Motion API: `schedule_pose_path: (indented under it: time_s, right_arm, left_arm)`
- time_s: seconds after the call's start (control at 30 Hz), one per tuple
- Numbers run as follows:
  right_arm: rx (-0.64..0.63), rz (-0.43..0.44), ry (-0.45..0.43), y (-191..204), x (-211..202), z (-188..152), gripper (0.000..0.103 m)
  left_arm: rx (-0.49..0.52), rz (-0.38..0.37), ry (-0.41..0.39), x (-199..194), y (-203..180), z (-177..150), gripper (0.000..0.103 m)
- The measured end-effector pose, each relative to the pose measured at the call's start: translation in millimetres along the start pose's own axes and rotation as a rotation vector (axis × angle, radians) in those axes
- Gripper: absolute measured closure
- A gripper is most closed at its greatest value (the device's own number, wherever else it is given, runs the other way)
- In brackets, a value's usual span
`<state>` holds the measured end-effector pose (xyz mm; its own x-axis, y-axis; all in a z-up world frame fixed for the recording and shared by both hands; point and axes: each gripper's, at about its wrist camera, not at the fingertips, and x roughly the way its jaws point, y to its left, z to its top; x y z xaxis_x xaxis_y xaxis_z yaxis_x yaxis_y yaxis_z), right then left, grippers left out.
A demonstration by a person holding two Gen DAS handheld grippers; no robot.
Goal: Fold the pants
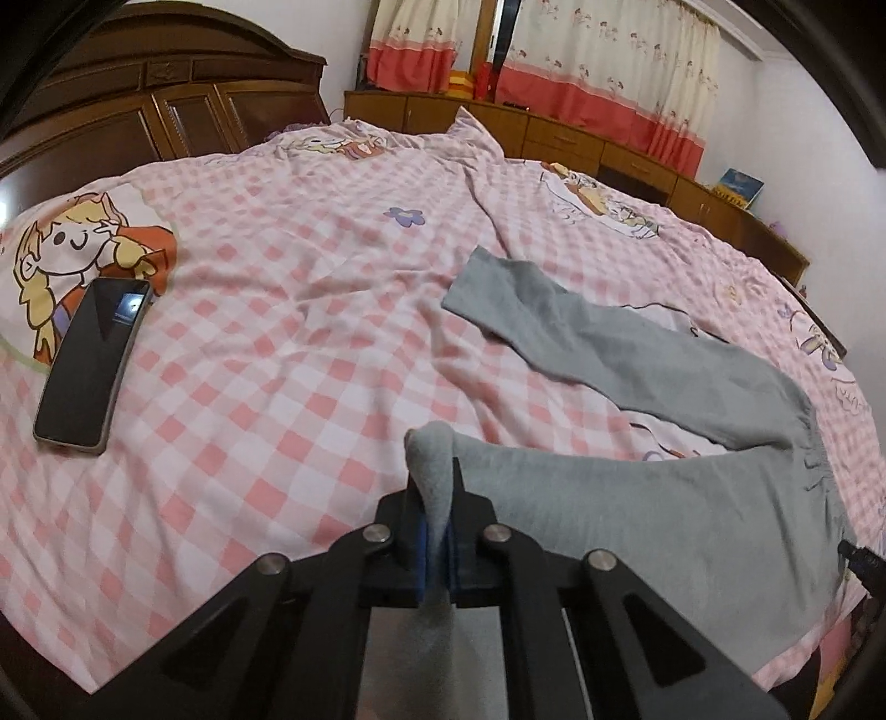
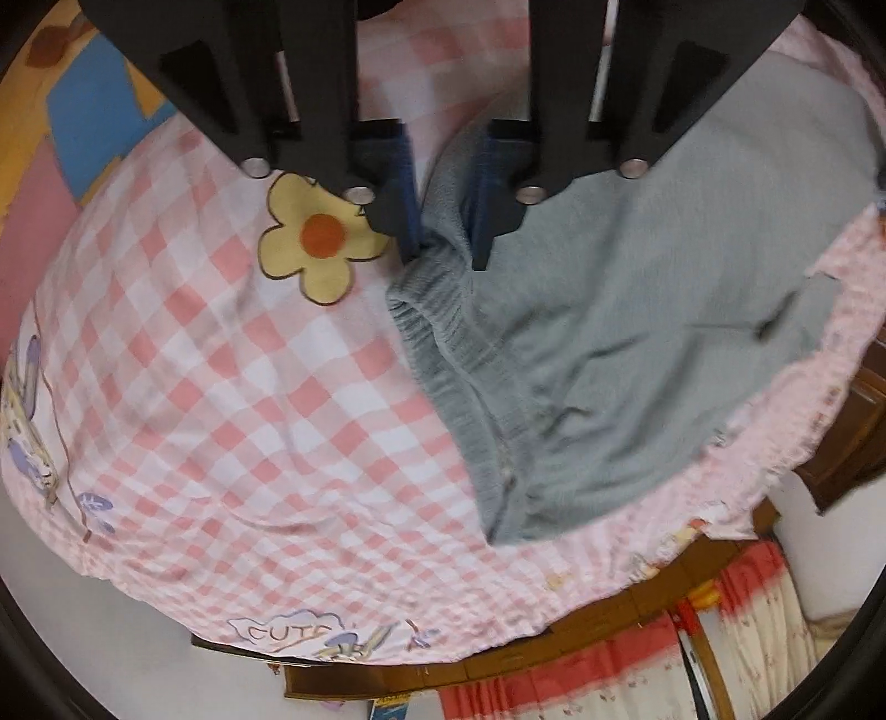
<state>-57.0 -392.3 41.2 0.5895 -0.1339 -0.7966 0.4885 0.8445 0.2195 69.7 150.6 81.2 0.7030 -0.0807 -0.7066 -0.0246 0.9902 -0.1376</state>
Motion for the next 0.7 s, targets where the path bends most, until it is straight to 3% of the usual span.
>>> schedule_pose_path:
  time_s: [0.1,0.2,0.33,0.43,0.53,0.6,0.63,0.7]
  right_arm:
    - [0.027,0.04,-0.029,-2,-23,3,0.091]
    - [0.042,0.051,0.001,-6,-32,6,0.091]
    - [0.03,0.028,0.06,-14,-14,-4,0.09]
    - [0.034,0.021,0.098,-20,5,-15,0.086]
    - [0.006,0.032,0.096,-20,6,-13,0.083]
    - [-0.032,0.006,0.097,-17,-1,-11,0.072]
    - [-0.047,-0.011,0.089,-17,-4,-9,0.064]
    - [-0.09,-0.044,0.06,-16,-16,-8,0.059]
  left_arm:
    - [0.007,0.01,0.0,-5,7,7,0.099]
    - [0.062,0.055,0.005,-4,5,15,0.098]
    - [0.105,0.095,0.06,16,3,22,0.098]
    - [0.129,0.128,0.106,33,1,8,0.095]
    - [0.157,0.228,0.111,44,5,-7,0.067]
    - [0.162,0.26,0.082,40,10,-9,0.048]
    - [0.161,0.268,0.073,36,13,-8,0.047]
    - [0.152,0.268,0.068,29,18,-6,0.045]
